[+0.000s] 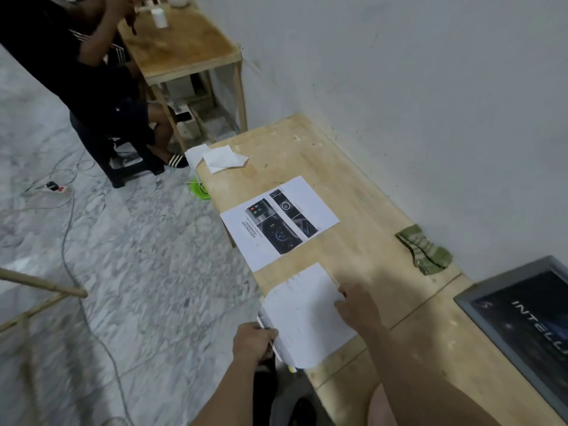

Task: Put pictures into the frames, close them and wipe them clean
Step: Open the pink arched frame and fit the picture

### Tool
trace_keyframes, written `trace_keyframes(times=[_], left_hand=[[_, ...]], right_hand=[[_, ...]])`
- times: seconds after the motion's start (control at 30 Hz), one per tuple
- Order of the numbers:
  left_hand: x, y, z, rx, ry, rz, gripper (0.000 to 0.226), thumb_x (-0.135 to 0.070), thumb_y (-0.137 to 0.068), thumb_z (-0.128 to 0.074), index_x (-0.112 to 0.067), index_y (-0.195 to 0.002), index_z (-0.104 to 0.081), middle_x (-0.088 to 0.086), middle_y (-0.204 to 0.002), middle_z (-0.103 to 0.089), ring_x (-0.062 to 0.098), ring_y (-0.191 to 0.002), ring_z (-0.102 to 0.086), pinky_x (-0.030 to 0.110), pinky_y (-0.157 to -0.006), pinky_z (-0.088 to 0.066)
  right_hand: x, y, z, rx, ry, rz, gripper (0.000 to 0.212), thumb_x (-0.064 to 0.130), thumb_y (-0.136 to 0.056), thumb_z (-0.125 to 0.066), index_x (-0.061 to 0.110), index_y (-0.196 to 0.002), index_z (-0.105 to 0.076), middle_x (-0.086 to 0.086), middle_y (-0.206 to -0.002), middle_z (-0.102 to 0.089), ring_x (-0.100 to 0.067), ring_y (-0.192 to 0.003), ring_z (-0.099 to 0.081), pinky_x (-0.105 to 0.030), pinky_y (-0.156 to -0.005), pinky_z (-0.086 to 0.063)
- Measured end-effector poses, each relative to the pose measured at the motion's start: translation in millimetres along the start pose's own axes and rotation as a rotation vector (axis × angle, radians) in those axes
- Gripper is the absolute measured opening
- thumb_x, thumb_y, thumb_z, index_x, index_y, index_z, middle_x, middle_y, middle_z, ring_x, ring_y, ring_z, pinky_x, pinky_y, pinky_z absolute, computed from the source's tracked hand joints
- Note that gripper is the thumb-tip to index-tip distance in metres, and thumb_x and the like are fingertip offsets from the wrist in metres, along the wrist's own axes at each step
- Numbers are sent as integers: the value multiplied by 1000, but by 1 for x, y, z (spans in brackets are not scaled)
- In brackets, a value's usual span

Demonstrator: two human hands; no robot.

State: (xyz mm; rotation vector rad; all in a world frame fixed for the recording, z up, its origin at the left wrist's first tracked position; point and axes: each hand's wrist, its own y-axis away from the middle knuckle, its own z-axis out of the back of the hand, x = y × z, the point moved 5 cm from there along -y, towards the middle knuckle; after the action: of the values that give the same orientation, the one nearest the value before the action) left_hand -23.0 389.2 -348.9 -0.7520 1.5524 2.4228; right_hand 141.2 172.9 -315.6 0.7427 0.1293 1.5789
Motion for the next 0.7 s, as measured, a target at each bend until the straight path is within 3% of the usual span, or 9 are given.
trace_keyframes(times=[0.07, 0.17, 0.23, 0.3, 0.37, 0.47, 0.53, 0.63, 0.7], left_hand=[[1, 2, 1, -85, -28, -43, 37, -14, -74, -81, -12, -52, -51, 20, -68, -70, 35, -69, -72, 45, -69, -60], [3, 2, 5, -108, -12, -92, 45, -17, -68, -83, -17, -43, -46, 14, -55, -62, 34, -63, -68, 51, -69, -59], [7, -2, 10, -107, 18, -86, 44, -17, -67, -85, -17, -42, -48, 20, -57, -65, 36, -64, -70, 52, -69, -61], [-1, 15, 18, -115, 22, -99, 44, -13, -69, -85, -13, -44, -49, 21, -54, -64, 37, -61, -69, 50, -69, -62], [-10, 29, 21, -110, 69, -152, 51, -5, -75, -81, -12, -45, -41, 11, -42, -49, 29, -43, -58, 41, -65, -61], [-20, 35, 18, -9, 201, -223, 48, 4, -82, -75, -9, -55, -38, 7, -57, -30, 20, -48, -37, 32, -58, -50], [-27, 43, 18, 81, 230, -251, 35, 2, -82, -76, -5, -64, -46, 11, -66, -35, 21, -54, -38, 29, -57, -51], [-36, 53, 15, 199, 200, -273, 25, -2, -81, -78, -2, -71, -55, 10, -65, -47, 21, -53, -47, 28, -57, -53], [-44, 61, 9, 252, 174, -284, 18, -3, -80, -78, 1, -76, -61, 13, -70, -55, 23, -59, -52, 30, -60, -55]], right_hand=[[-5, 9, 2, -23, -35, 13, 32, 17, -85, -57, 11, -116, -62, -9, -118, -58, -27, -112, -54, -30, -85, -43], [-11, 18, 10, -40, -81, -25, 23, 13, -81, -55, 7, -102, -63, -11, -102, -60, -30, -95, -58, -32, -72, -47], [-16, 22, 14, -29, -102, -59, 27, 15, -84, -54, 9, -110, -60, -12, -108, -57, -31, -101, -56, -32, -77, -47], [-21, 24, 19, -3, -128, -85, 37, 21, -85, -56, 14, -122, -56, -11, -121, -55, -30, -111, -53, -31, -85, -43], [-23, 28, 22, 28, -157, -86, 44, 24, -86, -59, 14, -129, -52, -11, -129, -53, -28, -116, -52, -30, -89, -41], [-22, 34, 28, 44, -247, -80, 44, 26, -89, -58, 10, -130, -53, -10, -133, -52, -27, -122, -48, -29, -91, -37], [-23, 40, 37, 46, -365, -90, 37, 28, -90, -57, 5, -119, -60, -11, -125, -59, -29, -117, -52, -32, -89, -38], [-31, 53, 52, 31, -632, -132, 18, 21, -86, -63, 6, -76, -66, -9, -84, -66, -26, -81, -61, -31, -69, -40], [-40, 63, 62, -11, -733, -157, 19, 14, -83, -67, 10, -66, -60, -4, -68, -59, -19, -63, -54, -26, -59, -35]])
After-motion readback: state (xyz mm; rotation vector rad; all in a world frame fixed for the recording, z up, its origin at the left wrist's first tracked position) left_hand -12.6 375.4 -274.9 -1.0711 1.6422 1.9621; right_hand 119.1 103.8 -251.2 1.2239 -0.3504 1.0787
